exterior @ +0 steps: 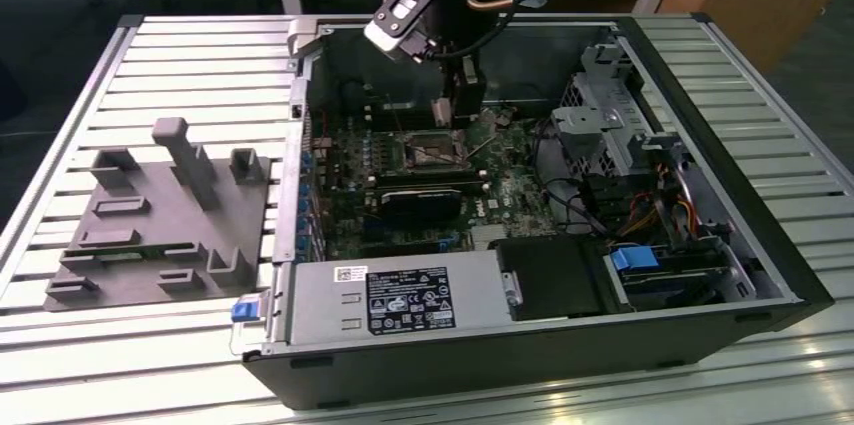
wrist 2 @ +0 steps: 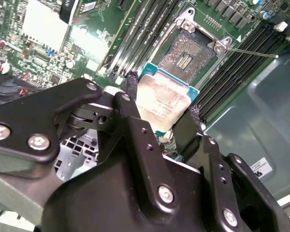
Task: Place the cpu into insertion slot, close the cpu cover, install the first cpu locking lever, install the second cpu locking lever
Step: 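Place the cpu into insertion slot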
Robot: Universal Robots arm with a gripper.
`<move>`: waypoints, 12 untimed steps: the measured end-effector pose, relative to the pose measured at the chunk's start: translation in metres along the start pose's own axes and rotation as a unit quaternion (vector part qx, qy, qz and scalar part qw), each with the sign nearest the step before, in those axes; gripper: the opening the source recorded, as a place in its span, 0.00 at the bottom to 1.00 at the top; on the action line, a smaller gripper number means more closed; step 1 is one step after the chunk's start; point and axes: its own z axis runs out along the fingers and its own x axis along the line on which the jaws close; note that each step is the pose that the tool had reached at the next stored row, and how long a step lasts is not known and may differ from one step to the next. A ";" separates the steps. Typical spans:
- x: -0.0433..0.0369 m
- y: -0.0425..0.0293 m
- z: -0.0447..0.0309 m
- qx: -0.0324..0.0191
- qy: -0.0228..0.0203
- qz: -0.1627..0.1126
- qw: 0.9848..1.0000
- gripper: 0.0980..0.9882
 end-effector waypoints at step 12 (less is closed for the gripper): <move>0.0100 -0.0072 0.0215 0.000 0.000 -0.002 1.000 0.50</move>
